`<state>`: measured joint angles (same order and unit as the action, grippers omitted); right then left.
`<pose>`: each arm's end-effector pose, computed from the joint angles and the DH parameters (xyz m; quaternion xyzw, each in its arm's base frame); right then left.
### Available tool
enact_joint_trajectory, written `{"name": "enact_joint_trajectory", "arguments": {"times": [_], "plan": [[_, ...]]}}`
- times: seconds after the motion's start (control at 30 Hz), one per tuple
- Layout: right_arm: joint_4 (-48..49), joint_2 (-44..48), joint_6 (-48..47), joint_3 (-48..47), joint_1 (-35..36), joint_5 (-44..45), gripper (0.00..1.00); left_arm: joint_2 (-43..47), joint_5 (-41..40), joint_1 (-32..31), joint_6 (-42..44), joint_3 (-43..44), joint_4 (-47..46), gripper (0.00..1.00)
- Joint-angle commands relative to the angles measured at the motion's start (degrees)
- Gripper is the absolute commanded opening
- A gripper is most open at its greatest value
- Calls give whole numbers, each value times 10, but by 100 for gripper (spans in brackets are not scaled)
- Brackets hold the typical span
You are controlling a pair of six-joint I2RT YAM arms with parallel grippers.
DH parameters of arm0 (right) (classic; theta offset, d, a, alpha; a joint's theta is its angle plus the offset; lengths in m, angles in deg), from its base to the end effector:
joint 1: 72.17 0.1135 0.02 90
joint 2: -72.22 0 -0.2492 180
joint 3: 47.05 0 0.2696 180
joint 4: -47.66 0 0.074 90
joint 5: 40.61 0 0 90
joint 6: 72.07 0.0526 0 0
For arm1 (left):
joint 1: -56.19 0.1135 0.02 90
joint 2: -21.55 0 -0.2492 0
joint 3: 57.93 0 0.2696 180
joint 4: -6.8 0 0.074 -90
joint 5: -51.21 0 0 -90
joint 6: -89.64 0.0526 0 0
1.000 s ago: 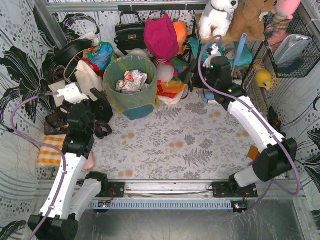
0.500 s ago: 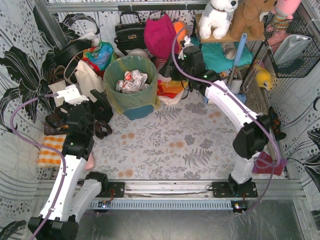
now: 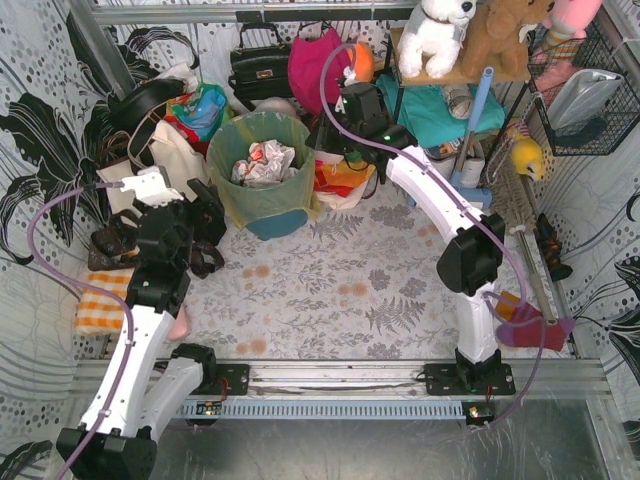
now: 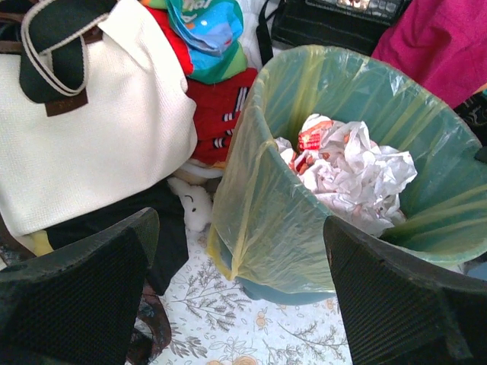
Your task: Tie the trash bag
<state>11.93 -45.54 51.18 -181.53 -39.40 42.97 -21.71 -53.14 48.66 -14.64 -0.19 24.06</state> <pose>0.4287 0.2830 0.3705 -0.0291 0.8130 0.3541 0.4613 0.2241 -0.0165 0.3456 -0.1283 0.7121 -0.0407 0.6891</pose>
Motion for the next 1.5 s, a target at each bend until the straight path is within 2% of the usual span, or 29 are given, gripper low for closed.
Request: {"name": "enact_joint_trajectory", "arguments": {"times": [0.0, 0.13, 0.23, 0.4, 0.5, 0.73, 0.93, 1.1, 1.23, 1.37, 1.47], "plan": [[-28, -27, -16, -58, 6, -3, 35, -9, 21, -2, 1, 13, -11, 98], [-42, -52, -19, -96, 7, 1, 33, -17, 5, -2, 0, 20, -12, 98], [-61, -70, -22, -125, 7, 7, 31, -37, -17, -2, -8, 61, 21, 99], [-75, -77, -26, -140, 8, 22, 30, -118, -18, -2, -12, 199, 124, 99], [-76, -78, -28, -141, 8, 29, 30, -172, 7, -2, -11, 282, 190, 99], [-77, -74, -38, -148, 7, 54, 30, -271, 49, -1, -16, 412, 282, 99], [-80, -80, -45, -164, 7, 67, 30, -304, 47, 6, -15, 413, 266, 99], [-84, -87, -57, -179, 7, 74, 28, -358, 25, 28, -50, 458, 308, 93], [-84, -94, -57, -187, 8, 75, 27, -386, 55, 43, -66, 474, 316, 85], [-83, -97, -57, -192, 9, 72, 25, -406, 65, 48, -66, 484, 320, 67], [-83, -99, -57, -194, 9, 65, 24, -411, 68, 50, -63, 485, 318, 62]]}}
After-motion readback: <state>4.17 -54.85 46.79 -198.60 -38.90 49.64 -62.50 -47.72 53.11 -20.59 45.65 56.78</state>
